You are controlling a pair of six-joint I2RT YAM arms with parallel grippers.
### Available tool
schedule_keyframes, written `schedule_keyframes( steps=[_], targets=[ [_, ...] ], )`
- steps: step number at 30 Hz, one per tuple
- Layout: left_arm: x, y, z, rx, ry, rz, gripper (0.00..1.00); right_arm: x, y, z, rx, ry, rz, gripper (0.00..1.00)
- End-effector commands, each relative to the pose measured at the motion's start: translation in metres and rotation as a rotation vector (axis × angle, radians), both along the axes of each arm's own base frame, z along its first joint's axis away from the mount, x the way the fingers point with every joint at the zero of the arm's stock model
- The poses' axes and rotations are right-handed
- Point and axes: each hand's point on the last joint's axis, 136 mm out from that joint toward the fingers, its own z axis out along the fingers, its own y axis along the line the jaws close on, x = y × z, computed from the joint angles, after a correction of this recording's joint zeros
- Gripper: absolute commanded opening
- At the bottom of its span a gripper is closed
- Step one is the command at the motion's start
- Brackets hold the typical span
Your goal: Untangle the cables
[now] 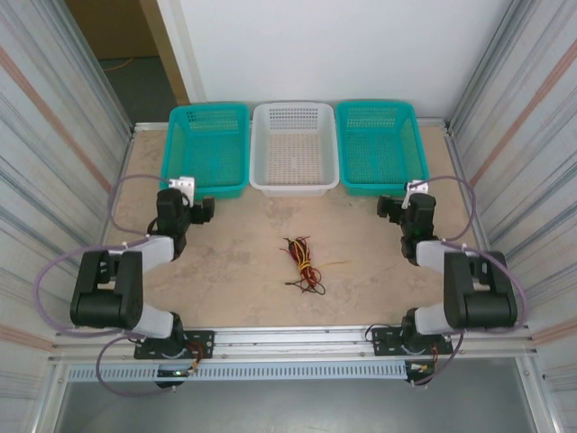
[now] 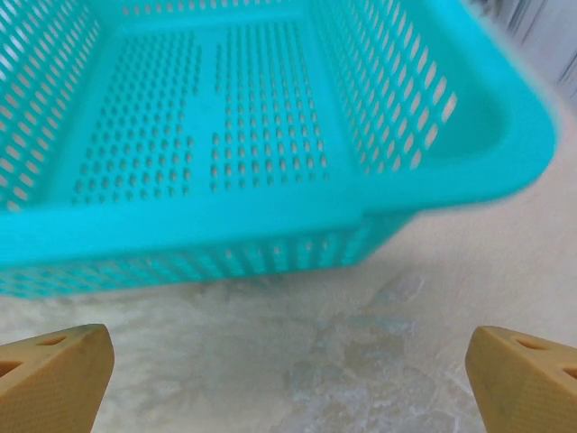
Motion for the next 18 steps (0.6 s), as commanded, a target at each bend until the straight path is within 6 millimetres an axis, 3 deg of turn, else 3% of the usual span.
schedule_keyframes(
  steps=[1,3,6,8,9,12,16,18],
  targets=[
    [-0.016,0.008,0.040,0.071,0.036,0.147,0.90,-0.022,-0.014,0.051,-0.021,-0.030,-0.164,0.99],
    [-0.032,0.001,0.053,0.017,0.047,0.182,0.89,-0.047,-0.020,0.062,0.054,0.024,-0.270,0.99],
    [-0.057,-0.019,0.067,-0.117,0.069,0.185,0.84,-0.086,-0.015,0.063,0.214,0.108,-0.335,0.99],
    [-0.075,-0.040,0.077,-0.161,0.075,0.134,0.84,-0.121,-0.032,0.041,0.312,0.136,-0.520,0.99],
    [-0.084,-0.052,0.082,-0.171,0.074,0.098,0.84,-0.132,-0.028,0.029,0.384,0.168,-0.518,0.99],
    [-0.105,-0.078,0.084,-0.179,0.107,0.031,0.85,-0.142,-0.004,0.015,0.453,0.238,-0.409,0.99],
    [-0.122,-0.095,0.077,-0.267,0.229,0.002,0.84,-0.149,0.022,0.018,0.296,0.409,-0.310,0.99],
    [-0.127,-0.101,0.076,-0.317,0.267,-0.009,0.86,-0.148,0.048,0.024,0.195,0.493,-0.217,0.99]
  ],
)
